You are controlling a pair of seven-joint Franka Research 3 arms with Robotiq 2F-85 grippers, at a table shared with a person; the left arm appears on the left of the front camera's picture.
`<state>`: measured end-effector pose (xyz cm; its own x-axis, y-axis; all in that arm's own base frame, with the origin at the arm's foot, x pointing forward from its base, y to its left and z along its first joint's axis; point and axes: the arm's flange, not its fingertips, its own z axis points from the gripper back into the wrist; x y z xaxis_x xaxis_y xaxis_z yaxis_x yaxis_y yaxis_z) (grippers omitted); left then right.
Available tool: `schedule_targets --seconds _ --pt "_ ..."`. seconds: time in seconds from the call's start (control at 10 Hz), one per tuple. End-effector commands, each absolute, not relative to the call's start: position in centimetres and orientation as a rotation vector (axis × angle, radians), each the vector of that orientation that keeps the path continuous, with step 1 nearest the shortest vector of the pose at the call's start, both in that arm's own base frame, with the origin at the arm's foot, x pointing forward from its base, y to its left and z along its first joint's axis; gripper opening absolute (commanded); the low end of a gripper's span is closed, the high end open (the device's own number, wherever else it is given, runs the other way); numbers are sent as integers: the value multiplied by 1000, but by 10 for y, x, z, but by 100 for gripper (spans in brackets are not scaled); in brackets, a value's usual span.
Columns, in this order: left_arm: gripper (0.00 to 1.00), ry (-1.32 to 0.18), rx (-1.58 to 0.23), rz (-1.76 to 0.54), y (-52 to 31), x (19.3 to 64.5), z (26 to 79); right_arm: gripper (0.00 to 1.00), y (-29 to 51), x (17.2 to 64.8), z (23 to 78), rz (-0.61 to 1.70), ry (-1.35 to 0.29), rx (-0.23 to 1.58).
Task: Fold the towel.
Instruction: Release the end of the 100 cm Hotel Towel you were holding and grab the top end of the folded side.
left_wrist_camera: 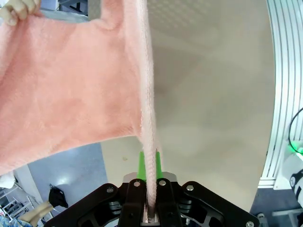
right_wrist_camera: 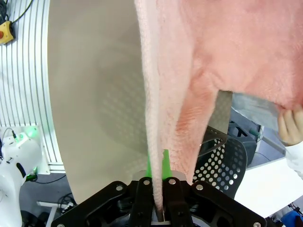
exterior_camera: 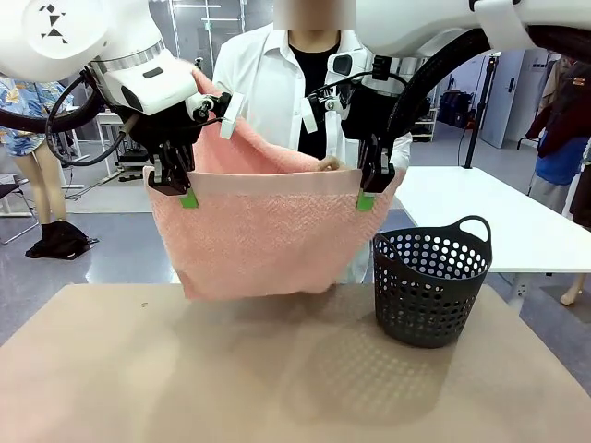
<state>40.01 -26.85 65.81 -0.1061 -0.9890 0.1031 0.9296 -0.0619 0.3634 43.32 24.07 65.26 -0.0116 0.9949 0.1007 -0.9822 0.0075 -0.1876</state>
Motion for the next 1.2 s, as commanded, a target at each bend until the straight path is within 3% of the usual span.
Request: schedule_targets --seconds 0.0,1.1 --pt "0 -388 197 -1637 -268 400 658 0 240 432 654 1568 -228 -78" --pt "0 -388 197 -1637 -268 400 658 0 240 432 654 1568 -228 -78"
